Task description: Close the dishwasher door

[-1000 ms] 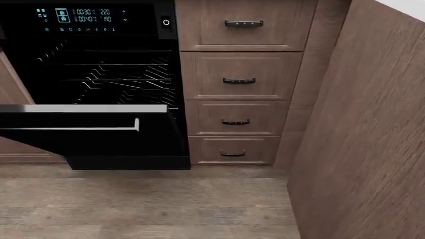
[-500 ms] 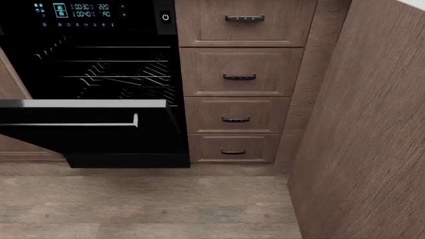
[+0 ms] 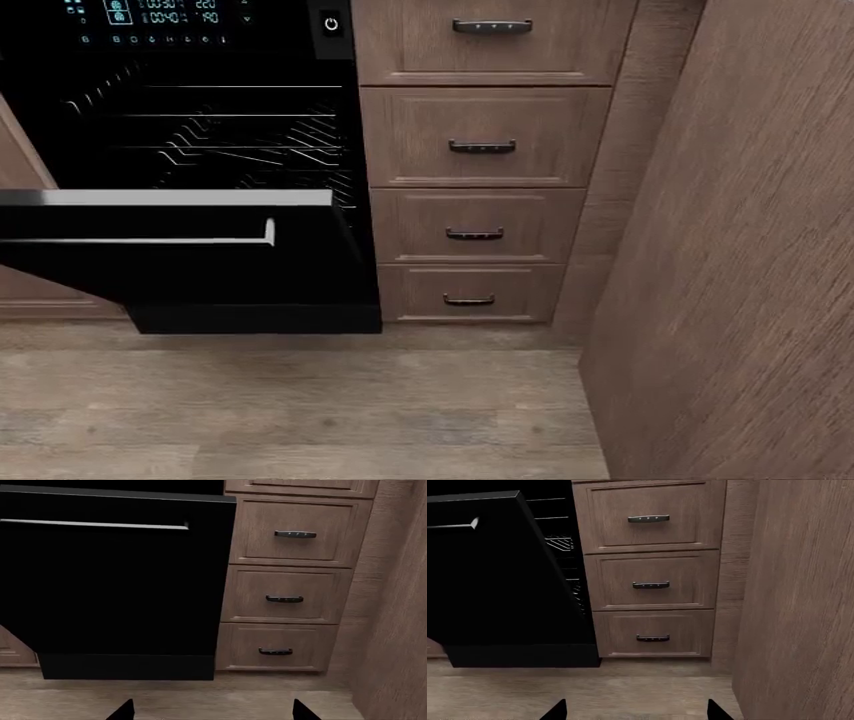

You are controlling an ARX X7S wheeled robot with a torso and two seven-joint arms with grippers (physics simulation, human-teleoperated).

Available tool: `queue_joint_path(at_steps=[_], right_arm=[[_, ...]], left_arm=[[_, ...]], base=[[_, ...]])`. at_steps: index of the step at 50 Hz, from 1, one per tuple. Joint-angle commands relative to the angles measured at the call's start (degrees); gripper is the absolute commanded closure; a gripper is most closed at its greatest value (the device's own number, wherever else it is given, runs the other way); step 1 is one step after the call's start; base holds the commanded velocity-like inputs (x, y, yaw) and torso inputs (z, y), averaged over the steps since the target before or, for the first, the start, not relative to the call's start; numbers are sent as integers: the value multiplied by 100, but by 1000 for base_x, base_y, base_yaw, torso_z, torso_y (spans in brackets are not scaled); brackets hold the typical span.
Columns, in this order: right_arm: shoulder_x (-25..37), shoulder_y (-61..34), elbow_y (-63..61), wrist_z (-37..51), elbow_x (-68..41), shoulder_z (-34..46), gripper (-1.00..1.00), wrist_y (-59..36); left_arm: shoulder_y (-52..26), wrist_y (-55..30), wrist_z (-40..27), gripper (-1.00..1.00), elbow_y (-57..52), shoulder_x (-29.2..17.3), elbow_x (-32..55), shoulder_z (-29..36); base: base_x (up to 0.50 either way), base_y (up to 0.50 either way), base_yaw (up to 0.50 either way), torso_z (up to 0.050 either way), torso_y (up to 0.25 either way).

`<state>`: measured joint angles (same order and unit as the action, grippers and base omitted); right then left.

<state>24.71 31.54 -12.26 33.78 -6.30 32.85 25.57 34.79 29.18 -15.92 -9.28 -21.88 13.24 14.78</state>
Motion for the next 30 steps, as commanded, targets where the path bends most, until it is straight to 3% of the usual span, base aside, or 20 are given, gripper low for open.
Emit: queue_joint_path(at_steps=[1,30], right_arm=[[22,-9,-2,37,0,30,-100,7],[85,-126,-31,57,-106,65,-100,-71]], left_arm=[[8,37,-24,-100,21,-19,10,7],[2,67,-79,-100,34,-66,21,44]], base=[[0,0,0,-20,0],[0,0,0,-20,0]])
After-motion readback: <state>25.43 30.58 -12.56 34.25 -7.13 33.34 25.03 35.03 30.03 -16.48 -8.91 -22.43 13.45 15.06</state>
